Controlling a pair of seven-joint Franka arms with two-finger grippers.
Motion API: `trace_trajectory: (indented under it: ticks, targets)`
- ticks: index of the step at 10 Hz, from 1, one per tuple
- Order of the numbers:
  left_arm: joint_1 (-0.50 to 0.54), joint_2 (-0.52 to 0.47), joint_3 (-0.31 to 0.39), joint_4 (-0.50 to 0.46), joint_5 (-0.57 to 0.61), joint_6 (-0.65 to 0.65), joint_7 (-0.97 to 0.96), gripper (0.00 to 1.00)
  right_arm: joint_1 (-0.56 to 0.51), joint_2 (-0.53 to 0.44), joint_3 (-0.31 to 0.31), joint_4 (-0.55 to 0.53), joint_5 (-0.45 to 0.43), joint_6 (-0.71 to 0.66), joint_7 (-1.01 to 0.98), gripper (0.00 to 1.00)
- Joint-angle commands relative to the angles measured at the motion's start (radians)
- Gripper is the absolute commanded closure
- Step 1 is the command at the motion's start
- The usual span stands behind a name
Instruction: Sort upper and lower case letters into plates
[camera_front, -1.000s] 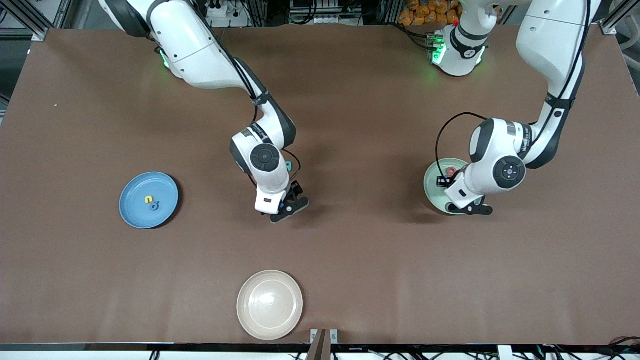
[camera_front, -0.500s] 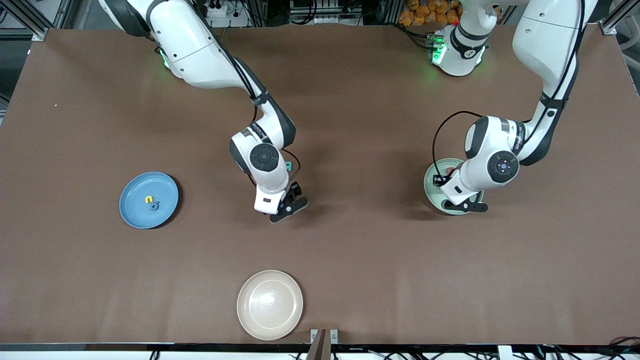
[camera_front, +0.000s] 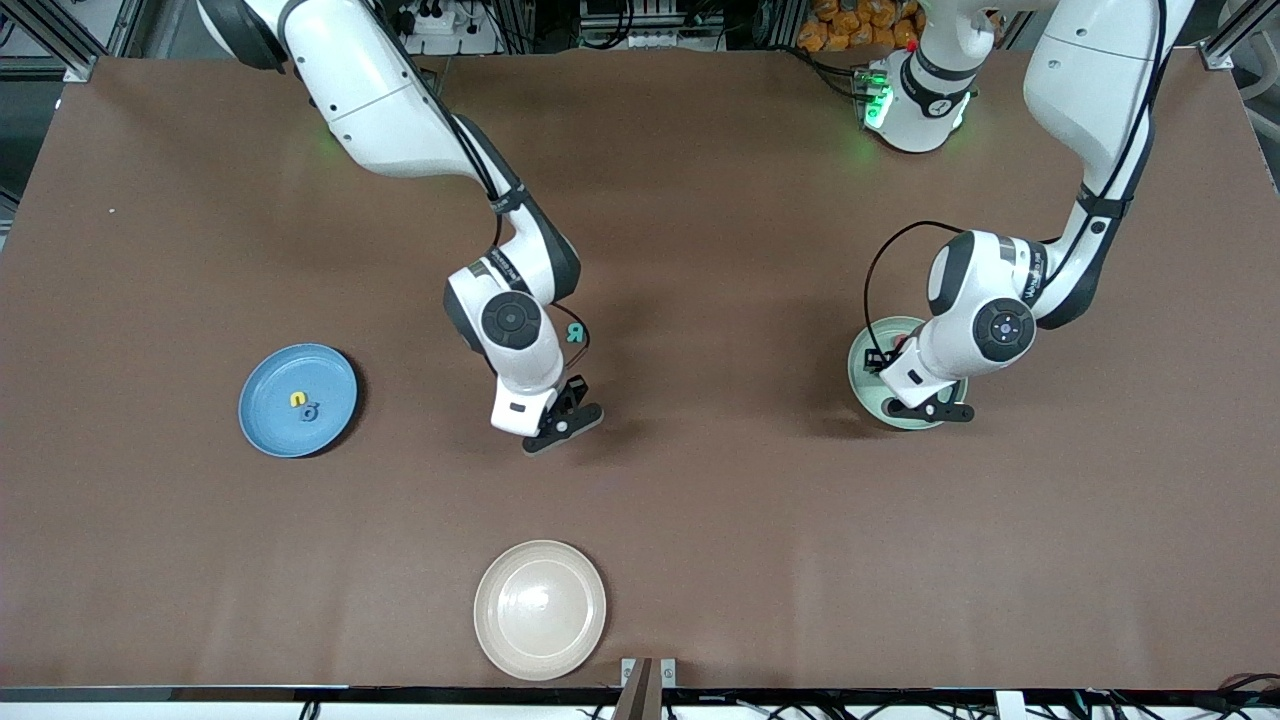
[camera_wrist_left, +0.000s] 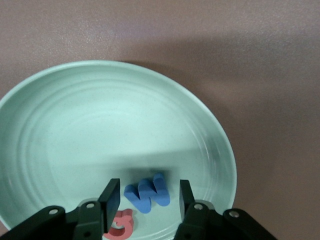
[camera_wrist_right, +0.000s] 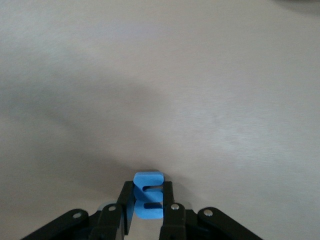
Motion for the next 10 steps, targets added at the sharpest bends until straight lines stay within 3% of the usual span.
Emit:
trace_trajectory:
  ticks: [1, 4, 5, 7, 8, 10]
  targets:
    - [0.005, -0.022, -0.003, -0.024, 0.018, 0.018, -0.001, 0.42, -0.081, -0.087, 0.011, -0.031, 0.007, -0.059, -0.008, 1.0]
    - [-0.004, -0.02, -0.003, -0.015, 0.006, 0.018, -0.015, 0.41, -0.207, -0.159, 0.004, -0.032, 0.004, -0.183, -0.003, 1.0]
    - [-0.007, -0.02, -0.003, -0.012, 0.004, 0.016, -0.016, 0.28, -0.266, -0.183, -0.009, -0.034, 0.004, -0.215, -0.003, 1.0]
    - [-0.01, -0.023, -0.003, 0.002, 0.004, 0.009, -0.016, 0.23, -0.404, -0.226, -0.012, -0.041, -0.005, -0.276, -0.003, 1.0]
    - [-0.013, -0.026, -0.004, 0.008, 0.004, 0.007, -0.016, 0.06, -0.461, -0.233, -0.012, -0.043, -0.007, -0.303, -0.003, 1.0]
    - [-0.041, -0.026, -0.003, 0.029, 0.006, 0.007, -0.013, 0.0, -0.568, -0.233, -0.013, -0.075, -0.008, -0.307, -0.005, 1.0]
